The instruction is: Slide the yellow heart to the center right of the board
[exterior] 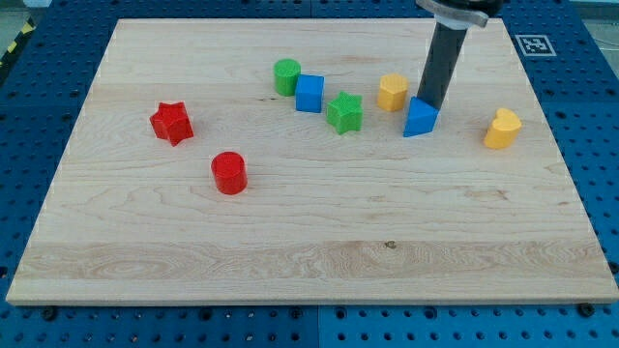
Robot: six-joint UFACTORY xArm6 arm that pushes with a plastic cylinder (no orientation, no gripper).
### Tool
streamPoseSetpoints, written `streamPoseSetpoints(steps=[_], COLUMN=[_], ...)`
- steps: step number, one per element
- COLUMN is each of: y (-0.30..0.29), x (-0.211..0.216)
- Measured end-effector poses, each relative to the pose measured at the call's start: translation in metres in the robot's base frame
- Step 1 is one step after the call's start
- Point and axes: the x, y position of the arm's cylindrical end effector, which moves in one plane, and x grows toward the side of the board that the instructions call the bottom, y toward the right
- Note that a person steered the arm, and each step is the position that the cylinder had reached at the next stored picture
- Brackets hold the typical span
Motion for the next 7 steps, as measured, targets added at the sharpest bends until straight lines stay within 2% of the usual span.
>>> streamPoseSetpoints(steps=[2,3,5,6,7], y=[0.0,0.024,0.073,0.101,0.109], x=[0.025,0.025,0.069,0.072,0.048])
